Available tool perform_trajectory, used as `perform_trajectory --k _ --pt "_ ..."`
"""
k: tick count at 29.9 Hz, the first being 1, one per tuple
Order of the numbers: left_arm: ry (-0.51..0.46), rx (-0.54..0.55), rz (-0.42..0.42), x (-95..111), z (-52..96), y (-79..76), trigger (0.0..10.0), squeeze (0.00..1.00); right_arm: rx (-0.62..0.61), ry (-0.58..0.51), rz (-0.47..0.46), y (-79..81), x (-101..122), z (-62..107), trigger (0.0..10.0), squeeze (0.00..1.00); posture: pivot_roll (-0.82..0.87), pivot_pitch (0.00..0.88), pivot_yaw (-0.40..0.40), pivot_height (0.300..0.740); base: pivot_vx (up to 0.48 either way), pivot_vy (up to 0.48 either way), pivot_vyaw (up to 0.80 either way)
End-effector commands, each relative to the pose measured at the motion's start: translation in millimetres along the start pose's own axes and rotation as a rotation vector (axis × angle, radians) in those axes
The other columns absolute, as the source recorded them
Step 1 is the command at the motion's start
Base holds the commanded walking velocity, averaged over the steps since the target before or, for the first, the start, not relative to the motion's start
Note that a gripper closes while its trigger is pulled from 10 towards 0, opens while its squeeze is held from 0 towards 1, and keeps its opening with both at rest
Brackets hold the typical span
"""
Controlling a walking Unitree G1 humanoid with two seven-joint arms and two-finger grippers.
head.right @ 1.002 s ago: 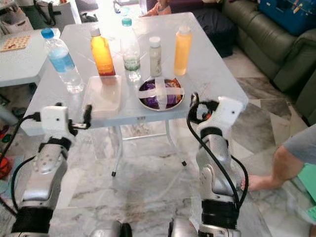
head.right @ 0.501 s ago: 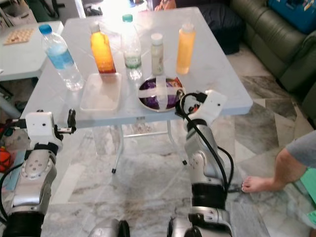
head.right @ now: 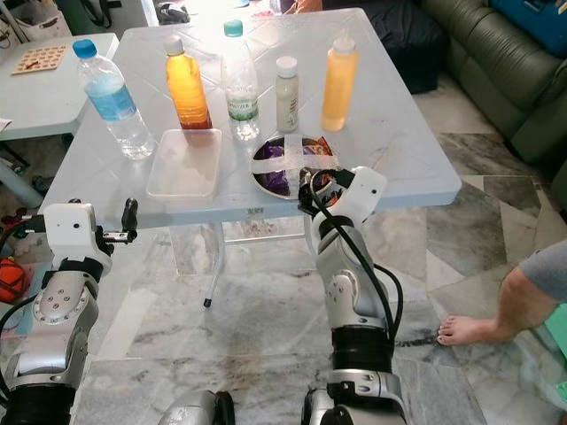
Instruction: Restocking fridge
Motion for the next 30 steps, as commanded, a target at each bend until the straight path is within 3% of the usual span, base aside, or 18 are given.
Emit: perform_trajectory --k 1,2,5,9,12,13,14,15,16,17,18,19,21,22,23,24,25,30 --pt "-0.004 -0.011 -0.005 1.5 1.2 1.2 10.0 0.00 0.006 0.043 -0.072 9.6 -15.6 2.3 9.3 0.00 0.06 0.126 0.068 0.740 0.000 0.000 0.00" --pt "-0.004 -0.012 -0.005 1.5 1.2 0.8 10.0 0.00 0.010 0.047 -0.073 9.9 -15.9 1.5 8.9 0.00 0.06 0.126 0.068 0.740 0.000 0.000 0.00" --pt "-0.004 -0.025 -0.002 1.7 1.8 -0.9 10.0 0.00 0.002 0.070 -0.132 12.6 -20.6 -2.5 9.1 0.00 0.06 0.125 0.073 0.740 0.000 0.000 0.00" --pt "-0.014 -0.036 -0.004 4.5 0.7 -2.5 10.0 0.00 0.020 0.092 -0.153 18.5 -25.6 -4.3 4.6 0.00 0.07 0.124 0.072 0.740 0.000 0.000 0.00" --pt "-0.016 -0.038 -0.003 4.9 0.6 -2.7 10.0 0.00 0.026 0.100 -0.153 21.1 -27.3 -4.7 4.6 0.00 0.07 0.125 0.071 0.740 0.000 0.000 0.00" --pt "-0.017 -0.039 -0.001 5.0 0.5 -2.8 10.0 0.00 0.034 0.110 -0.152 23.8 -30.0 -5.7 5.8 0.00 0.07 0.124 0.069 0.740 0.000 0.000 0.00" --pt "-0.017 -0.040 0.001 5.1 0.4 -3.0 10.0 0.00 0.041 0.116 -0.153 25.1 -31.3 -6.1 4.9 0.00 0.07 0.124 0.068 0.740 0.000 0.000 0.00" --pt "-0.017 -0.040 0.001 5.1 0.4 -3.2 10.0 0.00 0.045 0.119 -0.155 25.7 -31.9 -6.4 4.9 0.00 0.07 0.124 0.067 0.740 0.000 0.000 0.00" --pt "-0.017 -0.040 0.002 5.1 0.3 -3.4 10.0 0.00 0.052 0.126 -0.156 26.8 -32.8 -6.9 4.2 0.00 0.07 0.123 0.066 0.740 0.000 0.000 0.00" --pt "-0.018 -0.040 0.002 5.4 0.2 -3.5 10.0 0.00 0.059 0.131 -0.161 27.9 -33.6 -7.4 4.0 0.00 0.07 0.122 0.065 0.740 0.000 0.000 0.00" --pt "-0.019 -0.039 0.003 5.6 0.1 -3.7 10.0 0.00 0.068 0.136 -0.169 29.7 -33.9 -8.4 2.8 0.00 0.07 0.122 0.064 0.740 0.000 0.000 0.00" --pt "-0.020 -0.039 0.004 5.7 0.0 -3.7 10.0 0.00 0.073 0.136 -0.180 30.9 -33.4 -9.2 0.5 0.00 0.07 0.122 0.064 0.740 0.000 0.000 0.00" --pt "-0.020 -0.039 0.004 5.7 0.0 -3.8 10.0 0.00 0.077 0.135 -0.188 31.6 -33.0 -9.7 0.5 0.00 0.07 0.122 0.064 0.740 0.000 0.000 0.00" --pt "-0.020 -0.039 0.004 5.6 0.1 -3.8 10.0 0.00 0.082 0.135 -0.195 32.5 -32.5 -10.1 1.1 0.00 0.07 0.122 0.064 0.740 0.000 0.000 0.00" --pt "-0.019 -0.040 0.003 5.4 0.3 -4.2 10.0 0.00 0.098 0.134 -0.208 35.1 -30.8 -11.5 3.6 0.00 0.07 0.121 0.065 0.740 0.000 0.000 0.00" --pt "-0.019 -0.040 0.003 5.4 0.3 -4.2 10.0 0.00 0.098 0.134 -0.208 35.1 -30.8 -11.5 3.6 0.00 0.07 0.121 0.065 0.740 0.000 0.000 0.00" --pt "-0.019 -0.042 0.004 5.5 0.0 -4.6 10.0 0.00 0.108 0.135 -0.220 37.2 -29.4 -12.8 10.0 0.00 0.07 0.121 0.065 0.740 0.000 0.000 0.00" --pt "-0.028 -0.051 -0.002 7.3 -0.8 -6.9 10.0 0.00 0.131 0.129 -0.285 42.3 -25.7 -15.6 10.0 0.00 0.07 0.119 0.065 0.740 0.000 0.000 0.00"
Point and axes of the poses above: a point about 5 cm out from each wrist's last joint towards the gripper, its own z axis pointing back from the gripper into the wrist, its own x axis along the axis of the wrist's last joint, y = z × x, the point moved 1 cm from there along -z, pointing out of the wrist towards the gripper, and after that the axes turned 10 degrees about -z, right-handed, at the moved point
